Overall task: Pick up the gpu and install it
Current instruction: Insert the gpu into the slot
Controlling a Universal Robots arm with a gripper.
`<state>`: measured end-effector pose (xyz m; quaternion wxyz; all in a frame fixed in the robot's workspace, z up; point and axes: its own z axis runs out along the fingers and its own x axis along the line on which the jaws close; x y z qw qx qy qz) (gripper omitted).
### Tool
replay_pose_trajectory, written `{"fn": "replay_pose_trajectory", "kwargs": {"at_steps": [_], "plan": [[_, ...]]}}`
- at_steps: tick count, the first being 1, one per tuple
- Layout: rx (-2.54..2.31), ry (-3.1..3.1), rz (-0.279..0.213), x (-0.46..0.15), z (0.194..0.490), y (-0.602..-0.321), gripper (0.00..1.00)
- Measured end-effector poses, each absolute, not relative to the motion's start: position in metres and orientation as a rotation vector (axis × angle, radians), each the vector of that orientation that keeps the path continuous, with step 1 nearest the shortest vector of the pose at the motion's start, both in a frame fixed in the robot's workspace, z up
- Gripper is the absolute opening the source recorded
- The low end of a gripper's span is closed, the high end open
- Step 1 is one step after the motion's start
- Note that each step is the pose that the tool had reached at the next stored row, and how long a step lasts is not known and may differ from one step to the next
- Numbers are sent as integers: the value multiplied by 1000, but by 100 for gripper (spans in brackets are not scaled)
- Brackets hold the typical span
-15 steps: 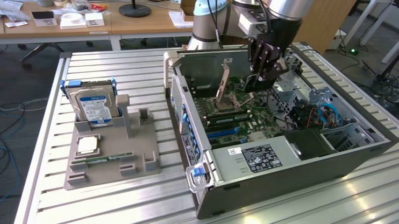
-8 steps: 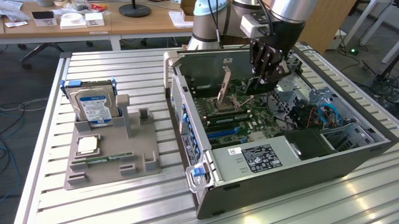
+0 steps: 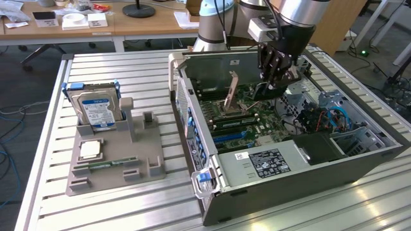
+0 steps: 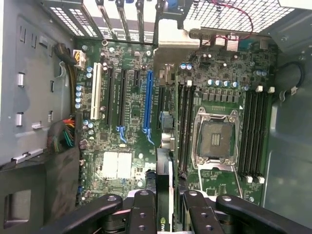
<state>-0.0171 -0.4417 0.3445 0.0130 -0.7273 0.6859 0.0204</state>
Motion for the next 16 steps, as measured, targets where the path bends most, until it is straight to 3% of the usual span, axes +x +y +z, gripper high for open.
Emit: {"fn": "replay_pose_trajectory", "kwargs": {"at_steps": [16], "plan": [[-2266,2137,63,-26,323,-442,26]]}}
